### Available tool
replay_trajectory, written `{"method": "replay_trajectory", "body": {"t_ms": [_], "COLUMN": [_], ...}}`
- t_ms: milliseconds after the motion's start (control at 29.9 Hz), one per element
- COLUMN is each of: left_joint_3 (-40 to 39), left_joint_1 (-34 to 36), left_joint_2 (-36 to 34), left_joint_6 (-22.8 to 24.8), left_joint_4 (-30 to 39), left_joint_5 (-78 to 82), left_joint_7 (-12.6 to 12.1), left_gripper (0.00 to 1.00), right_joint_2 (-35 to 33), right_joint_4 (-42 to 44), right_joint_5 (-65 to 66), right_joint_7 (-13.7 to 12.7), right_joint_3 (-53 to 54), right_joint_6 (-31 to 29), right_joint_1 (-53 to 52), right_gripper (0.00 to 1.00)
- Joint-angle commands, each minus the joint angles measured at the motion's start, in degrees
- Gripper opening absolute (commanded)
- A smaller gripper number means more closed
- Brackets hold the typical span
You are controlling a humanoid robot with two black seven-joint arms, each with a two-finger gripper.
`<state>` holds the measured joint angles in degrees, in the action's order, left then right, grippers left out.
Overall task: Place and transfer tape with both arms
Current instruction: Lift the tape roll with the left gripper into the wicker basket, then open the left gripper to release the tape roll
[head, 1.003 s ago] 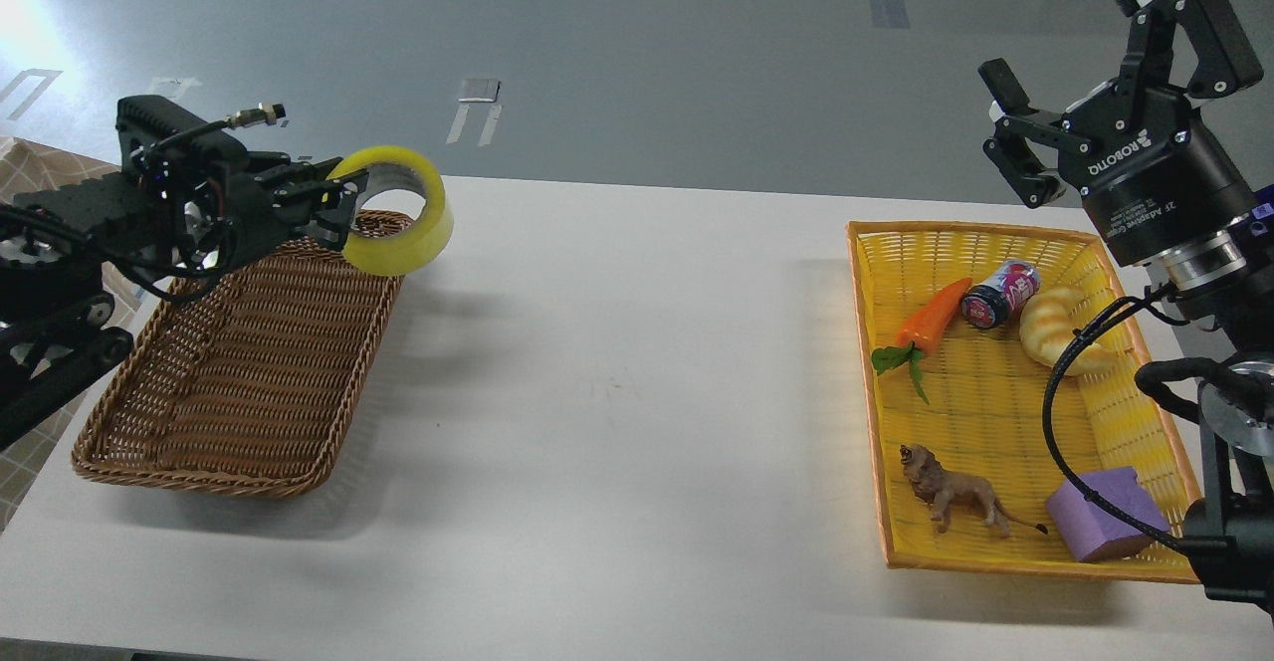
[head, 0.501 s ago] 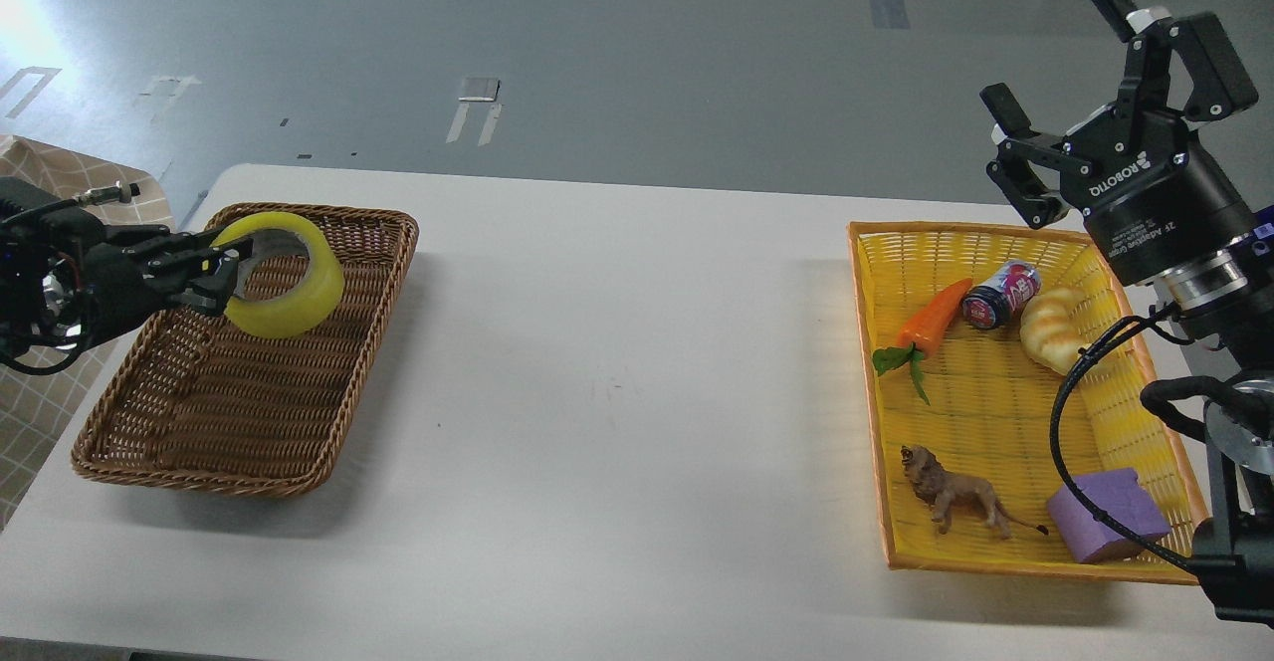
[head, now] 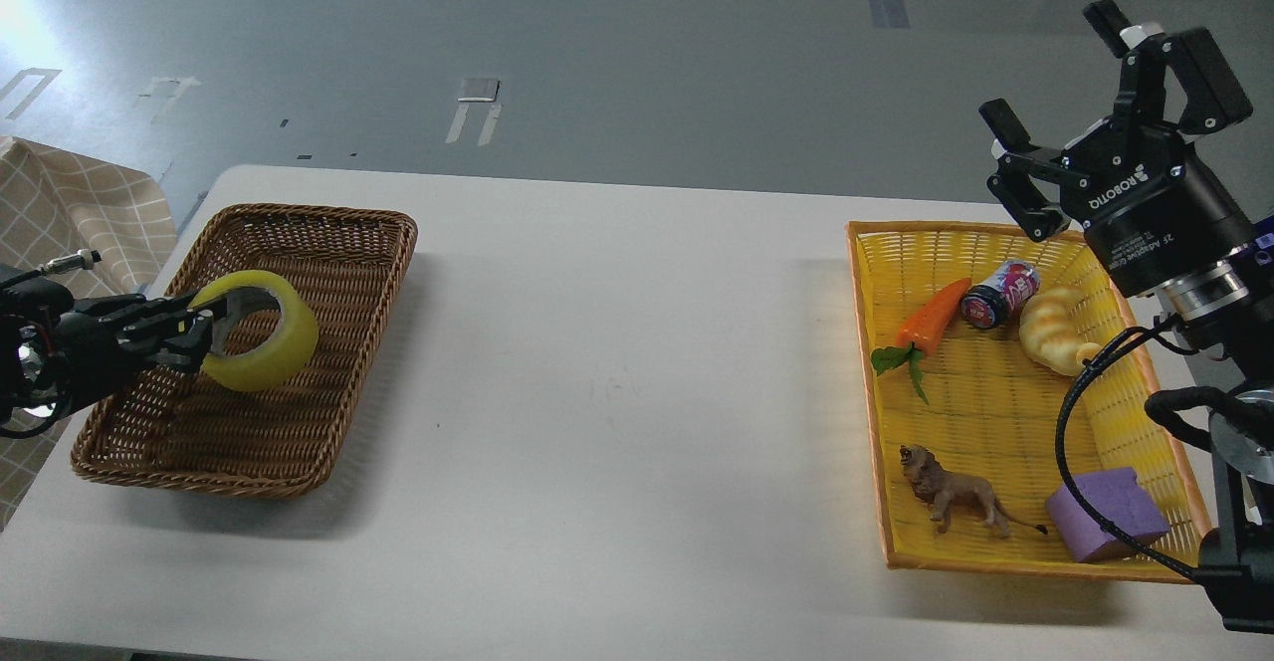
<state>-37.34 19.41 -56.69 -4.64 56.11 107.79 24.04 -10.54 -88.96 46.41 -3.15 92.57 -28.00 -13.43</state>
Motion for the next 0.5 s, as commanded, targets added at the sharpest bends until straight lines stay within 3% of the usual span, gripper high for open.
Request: {"method": "replay_trajectory", "body": {"t_ms": [0,67,134,267,368,401,468], "left_joint_3": [0.07,-0.02,0.07,-0.02,-0.02,-0.02,-0.02], "left_joint_1": [-0.08,0.01,0.01,0.10,0.10,0.10,0.10], "left_joint_2": [0.09,0.27,1.23,1.85,1.94,1.94,1.94], "left_joint_6": [-0.01,-0.01,-0.01,-0.19,-1.24,-1.51,-1.86], "left_joint_4": [-0.66,-1.79,-2.23,-4.52,-4.79,-4.96,-5.22], "left_joint_5": [-0.56,-0.73,-1.08,-1.44,-1.35,-1.35,-1.44], "left_joint_7": [0.05,0.92,2.76,3.96,3.96,3.96,3.96], "left_gripper": [0.00,0.01,0.17,0.21,0.42,0.53,0.61], "right_joint_2": [0.08,-0.01,-0.10,-0.18,-0.27,-0.45,-0.45], "right_joint_4": [-0.07,-0.16,-0.16,-0.16,-0.25,-0.25,-0.42], "right_joint_5": [0.08,0.08,0.08,0.08,0.08,0.00,0.00], "right_joint_7": [-0.10,-0.19,-0.19,-0.19,-0.19,-0.19,-0.19], "right_joint_3": [-0.02,-0.02,-0.02,0.16,0.16,0.16,0.16], "right_joint_6": [0.00,0.00,0.00,0.00,0.00,0.00,0.00], "right_joint_1": [-0.01,-0.01,0.07,0.78,0.86,0.86,0.86], "right_gripper": [1.00,1.00,1.00,1.00,1.00,1.00,1.00]}}
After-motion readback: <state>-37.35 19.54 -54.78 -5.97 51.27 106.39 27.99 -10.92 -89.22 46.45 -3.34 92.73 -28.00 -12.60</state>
